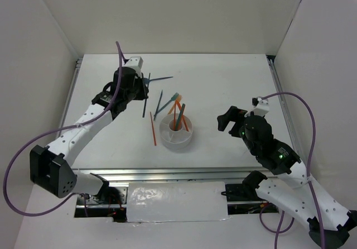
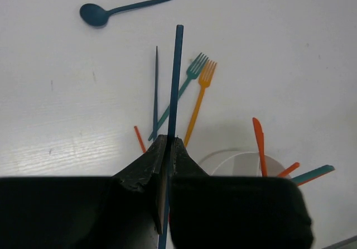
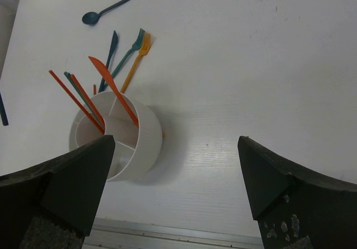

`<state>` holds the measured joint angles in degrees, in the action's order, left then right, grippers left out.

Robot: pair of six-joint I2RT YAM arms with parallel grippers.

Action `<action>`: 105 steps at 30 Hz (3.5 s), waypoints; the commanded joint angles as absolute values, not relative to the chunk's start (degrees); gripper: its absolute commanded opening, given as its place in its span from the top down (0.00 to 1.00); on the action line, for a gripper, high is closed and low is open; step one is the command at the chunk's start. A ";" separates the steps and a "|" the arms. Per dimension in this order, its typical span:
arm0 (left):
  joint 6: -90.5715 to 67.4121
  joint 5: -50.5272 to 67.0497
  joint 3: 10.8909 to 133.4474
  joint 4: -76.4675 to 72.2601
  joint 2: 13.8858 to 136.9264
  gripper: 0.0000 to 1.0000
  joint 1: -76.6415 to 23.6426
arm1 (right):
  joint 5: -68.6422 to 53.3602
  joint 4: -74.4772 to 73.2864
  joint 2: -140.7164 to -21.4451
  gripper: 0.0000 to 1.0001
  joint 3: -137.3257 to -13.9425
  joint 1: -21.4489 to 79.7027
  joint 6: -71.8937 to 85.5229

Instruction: Sort the eating utensils into containers

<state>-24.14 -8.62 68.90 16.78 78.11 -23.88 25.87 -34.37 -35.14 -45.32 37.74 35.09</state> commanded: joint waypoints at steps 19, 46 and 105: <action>-22.06 13.09 48.00 -33.91 67.94 1.00 -32.96 | 27.16 -34.45 -35.86 0.00 -46.85 38.41 35.59; -25.32 25.93 35.16 -70.05 84.29 1.00 -33.05 | 28.48 -35.51 -34.89 0.00 -46.06 38.32 35.77; -47.19 -19.85 57.83 15.72 96.05 0.41 -27.25 | 26.72 -34.10 -36.03 0.00 -46.41 38.58 35.86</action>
